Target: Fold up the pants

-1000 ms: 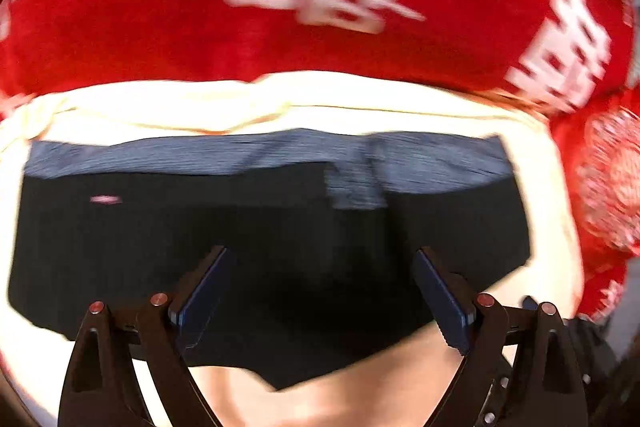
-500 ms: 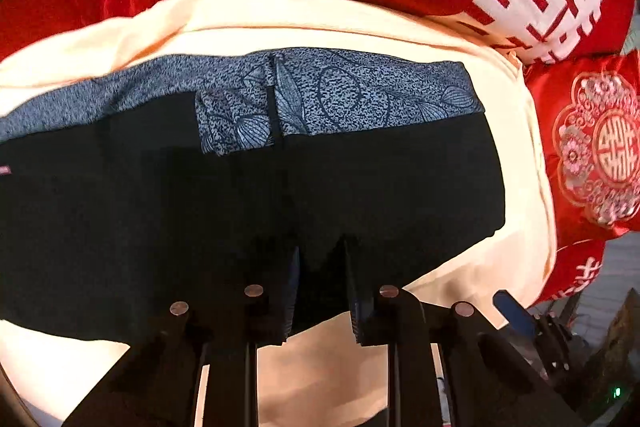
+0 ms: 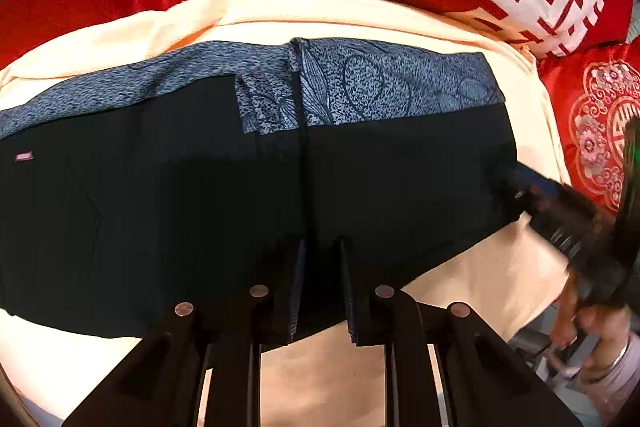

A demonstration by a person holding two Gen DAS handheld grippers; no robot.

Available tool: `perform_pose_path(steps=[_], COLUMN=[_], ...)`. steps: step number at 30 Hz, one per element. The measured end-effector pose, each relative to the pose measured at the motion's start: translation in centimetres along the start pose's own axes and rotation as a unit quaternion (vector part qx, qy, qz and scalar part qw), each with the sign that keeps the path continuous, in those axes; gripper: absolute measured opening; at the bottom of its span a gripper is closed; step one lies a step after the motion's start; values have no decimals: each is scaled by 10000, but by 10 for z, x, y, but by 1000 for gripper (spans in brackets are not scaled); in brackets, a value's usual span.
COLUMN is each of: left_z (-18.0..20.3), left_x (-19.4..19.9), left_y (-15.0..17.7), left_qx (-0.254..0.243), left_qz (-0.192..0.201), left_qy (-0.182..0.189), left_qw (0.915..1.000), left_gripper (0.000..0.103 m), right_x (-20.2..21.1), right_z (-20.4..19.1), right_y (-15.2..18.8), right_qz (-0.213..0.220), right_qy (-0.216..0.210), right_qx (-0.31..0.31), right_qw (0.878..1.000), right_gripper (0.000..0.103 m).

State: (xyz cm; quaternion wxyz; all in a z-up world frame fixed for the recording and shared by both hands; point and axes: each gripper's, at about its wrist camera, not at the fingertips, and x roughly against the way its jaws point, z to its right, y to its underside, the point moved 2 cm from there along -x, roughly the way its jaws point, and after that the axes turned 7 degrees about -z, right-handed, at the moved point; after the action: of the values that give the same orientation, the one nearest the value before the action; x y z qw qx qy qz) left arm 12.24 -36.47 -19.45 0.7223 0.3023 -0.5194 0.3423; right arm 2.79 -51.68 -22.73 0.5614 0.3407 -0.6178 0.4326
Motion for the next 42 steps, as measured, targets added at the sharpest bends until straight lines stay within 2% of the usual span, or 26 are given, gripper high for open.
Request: perform_pose_path(steps=[2, 4, 5, 6, 8, 12, 14, 16, 19, 21, 23, 24, 29, 31, 33, 35, 42], left_z=[-5, -11, -17, -20, -30, -48, -58, -59, -75, -86, -95, -101, -128, -137, -145, -152, -165], left_x=[4, 9, 12, 15, 20, 26, 30, 29, 33, 34, 32, 31, 31, 32, 35, 37, 33], left_y=[4, 9, 12, 14, 19, 33, 42, 49, 63, 71, 78, 82, 101, 106, 110, 114, 122], left_qx=[135, 335, 506, 616, 814, 1030, 1115, 1225, 1442, 1605, 1727, 1802, 2100, 2206, 2278, 2312, 2339], left_qz=[145, 235, 318, 388, 440, 395, 388, 387, 394, 373, 341, 315, 293, 290, 348, 388, 377], left_qy=[-87, -237, -347, -335, -241, -607, -743, -876, -1047, -1193, -1255, -1279, -1227, -1189, -1129, -1094, -971], left_qw=[9998, 9989, 9976, 9968, 9954, 9920, 9902, 9878, 9832, 9791, 9764, 9748, 9695, 9677, 9665, 9660, 9667], left_gripper=[22, 48, 70, 73, 73, 73, 73, 73, 75, 76, 76, 76, 76, 76, 76, 76, 76], right_x=[3, 7, 9, 11, 16, 39, 49, 50, 38, 13, -6, -3, 0, 9, 23, 30, 23], right_z=[-6, -7, -8, -8, -10, -27, -46, -71, -96, -113, -124, -129, -130, -126, -120, -119, -152], right_y=[4, 5, 5, 5, 4, 4, 1, -6, -15, -12, -1, 5, 11, 8, 9, 9, 12], right_qz=[13, -19, -40, -67, -104, 177, 331, 341, 270, -191, -487, -238, -318, -354, -189, -51, -127], right_qy=[71, 91, 100, 110, 177, 254, 166, -94, -298, -506, -398, -214, -136, -406, -663, -663, -653], right_qx=[58, 103, 166, 216, 245, 421, 685, 970, 1045, 1052, 1095, 1154, 1166, 1053, 908, 913, 1461], right_qw=[10000, 9999, 9998, 9997, 9995, 9986, 9970, 9947, 9937, 9930, 9920, 9928, 9926, 9930, 9935, 9936, 9870], right_gripper=[45, 45, 45, 45, 46, 46, 46, 46, 46, 46, 45, 45, 46, 46, 46, 46, 46])
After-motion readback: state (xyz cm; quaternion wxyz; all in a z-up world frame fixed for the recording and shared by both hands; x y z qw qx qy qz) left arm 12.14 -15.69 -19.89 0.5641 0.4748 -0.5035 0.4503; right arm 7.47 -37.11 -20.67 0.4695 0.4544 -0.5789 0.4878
